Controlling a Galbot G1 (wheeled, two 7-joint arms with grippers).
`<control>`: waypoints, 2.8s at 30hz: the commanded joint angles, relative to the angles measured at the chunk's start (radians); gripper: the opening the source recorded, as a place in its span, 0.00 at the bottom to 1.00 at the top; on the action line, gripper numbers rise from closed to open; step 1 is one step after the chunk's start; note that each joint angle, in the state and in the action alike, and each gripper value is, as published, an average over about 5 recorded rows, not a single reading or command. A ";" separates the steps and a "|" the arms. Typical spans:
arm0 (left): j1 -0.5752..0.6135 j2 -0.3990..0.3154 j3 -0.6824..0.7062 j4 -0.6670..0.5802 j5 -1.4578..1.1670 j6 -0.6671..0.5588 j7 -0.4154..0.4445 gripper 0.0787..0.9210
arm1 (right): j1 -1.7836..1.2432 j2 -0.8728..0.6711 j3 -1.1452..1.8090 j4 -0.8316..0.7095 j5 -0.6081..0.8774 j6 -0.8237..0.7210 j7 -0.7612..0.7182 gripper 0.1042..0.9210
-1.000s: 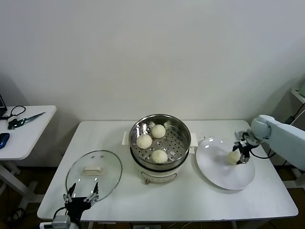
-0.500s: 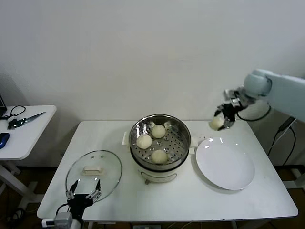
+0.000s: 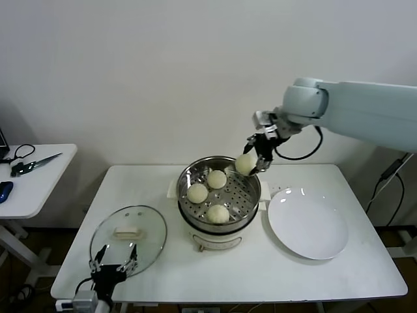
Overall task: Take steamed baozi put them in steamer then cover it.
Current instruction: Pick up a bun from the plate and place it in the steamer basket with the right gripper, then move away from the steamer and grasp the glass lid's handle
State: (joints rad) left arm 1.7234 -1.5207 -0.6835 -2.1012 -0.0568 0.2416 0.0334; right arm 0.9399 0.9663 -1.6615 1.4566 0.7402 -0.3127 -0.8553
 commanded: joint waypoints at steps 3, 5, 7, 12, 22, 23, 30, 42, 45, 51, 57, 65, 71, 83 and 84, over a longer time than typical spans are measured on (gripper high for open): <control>0.005 0.000 -0.007 -0.002 0.000 0.000 0.000 0.88 | -0.218 0.066 0.041 -0.043 -0.123 -0.049 0.087 0.72; 0.005 0.000 -0.007 -0.003 0.000 0.001 0.000 0.88 | -0.248 0.062 0.054 -0.058 -0.144 -0.052 0.094 0.72; 0.005 -0.001 -0.007 -0.005 0.000 0.001 0.000 0.88 | -0.274 0.058 0.067 -0.069 -0.160 -0.055 0.099 0.72; 0.006 -0.002 -0.009 -0.007 0.000 0.002 0.000 0.88 | -0.302 0.052 0.087 -0.075 -0.173 -0.060 0.106 0.72; 0.005 -0.005 -0.007 -0.007 0.000 0.003 0.000 0.88 | -0.292 0.057 0.073 -0.066 -0.183 -0.060 0.101 0.72; 0.005 -0.005 -0.007 -0.007 -0.001 0.003 0.000 0.88 | -0.290 0.057 0.072 -0.066 -0.184 -0.060 0.100 0.72; 0.006 -0.005 -0.005 -0.010 -0.003 0.006 -0.001 0.88 | -0.271 0.062 0.058 -0.062 -0.182 -0.054 0.088 0.74; 0.002 0.000 -0.005 -0.033 -0.075 0.127 -0.010 0.88 | -0.162 -0.002 0.107 -0.051 -0.046 0.017 -0.011 0.88; -0.002 0.007 -0.010 -0.039 -0.080 0.135 -0.024 0.88 | -0.132 -0.064 0.181 -0.044 0.110 0.008 0.017 0.88; -0.033 0.028 -0.027 -0.026 -0.072 0.093 -0.047 0.88 | -0.412 -0.234 0.658 -0.003 0.262 -0.037 0.406 0.88; -0.056 0.063 -0.029 -0.014 -0.048 0.009 -0.044 0.88 | -0.807 -0.373 1.113 0.038 0.153 0.013 0.727 0.88; -0.067 0.096 -0.039 -0.002 0.040 -0.041 -0.015 0.88 | -1.476 -0.498 1.670 0.184 0.085 0.130 0.839 0.88; -0.069 0.095 -0.037 0.014 0.157 -0.100 -0.020 0.88 | -2.092 -0.371 2.237 0.259 -0.040 0.275 0.748 0.88; -0.062 0.125 -0.046 0.057 0.428 -0.258 -0.116 0.88 | -2.507 -0.007 2.460 0.273 -0.243 0.624 0.662 0.88; -0.055 0.137 -0.051 0.058 0.490 -0.284 -0.142 0.88 | -2.520 0.028 2.459 0.274 -0.256 0.640 0.664 0.88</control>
State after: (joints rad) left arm 1.6560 -1.4263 -0.7194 -2.0684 0.1092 0.1294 -0.0187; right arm -1.0073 0.7427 0.4095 1.6765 0.6332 0.0732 -0.1853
